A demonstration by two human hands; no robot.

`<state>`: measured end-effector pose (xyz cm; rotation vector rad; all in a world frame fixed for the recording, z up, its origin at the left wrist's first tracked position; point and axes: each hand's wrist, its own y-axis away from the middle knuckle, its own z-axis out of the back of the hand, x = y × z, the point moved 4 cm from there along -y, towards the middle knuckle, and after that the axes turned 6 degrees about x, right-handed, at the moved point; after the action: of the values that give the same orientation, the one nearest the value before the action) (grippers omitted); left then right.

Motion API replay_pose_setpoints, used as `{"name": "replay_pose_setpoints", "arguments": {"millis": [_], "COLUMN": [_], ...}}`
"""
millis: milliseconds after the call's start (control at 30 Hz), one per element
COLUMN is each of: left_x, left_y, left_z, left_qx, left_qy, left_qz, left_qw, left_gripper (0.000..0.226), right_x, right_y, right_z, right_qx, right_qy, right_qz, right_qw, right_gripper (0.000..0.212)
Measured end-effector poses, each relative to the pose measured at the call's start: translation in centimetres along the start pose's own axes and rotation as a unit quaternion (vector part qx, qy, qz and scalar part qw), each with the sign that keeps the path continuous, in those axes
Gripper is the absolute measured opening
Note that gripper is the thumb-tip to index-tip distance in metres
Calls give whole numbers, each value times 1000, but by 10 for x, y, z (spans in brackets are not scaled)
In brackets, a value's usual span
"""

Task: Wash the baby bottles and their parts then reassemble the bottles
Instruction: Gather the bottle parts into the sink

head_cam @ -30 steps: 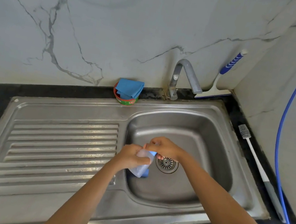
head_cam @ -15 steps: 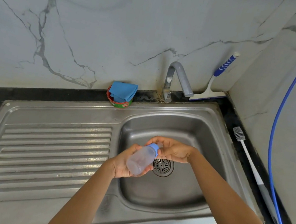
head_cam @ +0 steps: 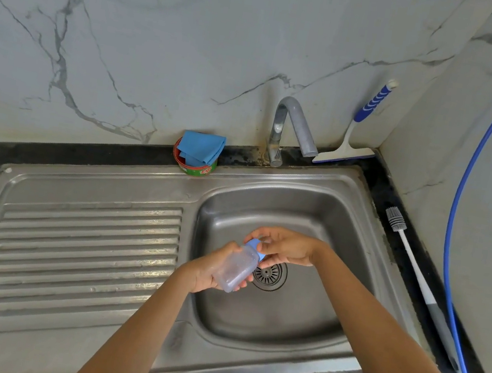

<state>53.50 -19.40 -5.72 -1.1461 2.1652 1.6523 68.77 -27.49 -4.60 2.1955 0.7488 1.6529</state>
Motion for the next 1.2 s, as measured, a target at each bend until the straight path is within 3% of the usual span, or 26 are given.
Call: {"name": "replay_pose_setpoints", "arguments": {"millis": [300, 467, 567, 633, 700, 733, 800, 900, 967, 1200], "left_x": [-10, -4, 6, 8, 7, 7, 9, 13, 14, 20], "left_y": [-2, 1, -5, -13, -19, -19, -19, -21, -20, -26], "left_z": [2, 9, 12, 12, 12, 12, 11, 13, 15, 15], "left_qx": [20, 69, 12, -50, -109, -132, -153, -149, -154, -122], "left_qy": [159, 196, 115, 56, -26, -76, -153, -204, -218, -217], "left_qz": [47, 73, 33, -18, -62, -71, -77, -89, -98, -109], "left_qw": [986, 975, 993, 997, 992, 986, 973, 963, 959, 962], "left_gripper": [47, 49, 45, 43, 47, 48, 38, 32, 36, 43], "right_x": [-7, -7, -19, -43, -67, -75, -92, -93, -84, -50], "right_y": [-2, 13, 16, 10, 6, 4, -3, -10, -12, -15], "right_z": [-3, 24, 40, 42, 39, 33, 20, 13, 14, 15], "right_qx": [22, -99, -116, -182, -248, -246, -210, -238, -247, -273], "right_qy": [-100, -210, -250, -136, 53, 122, 157, -16, -163, -103], "right_qz": [145, 235, 137, -13, -147, -187, -220, -122, -47, 27], "right_qw": [984, 944, 952, 974, 956, 943, 940, 964, 954, 956], "right_gripper": [43, 39, 31, 31, 39, 44, 53, 28, 13, 10]}}
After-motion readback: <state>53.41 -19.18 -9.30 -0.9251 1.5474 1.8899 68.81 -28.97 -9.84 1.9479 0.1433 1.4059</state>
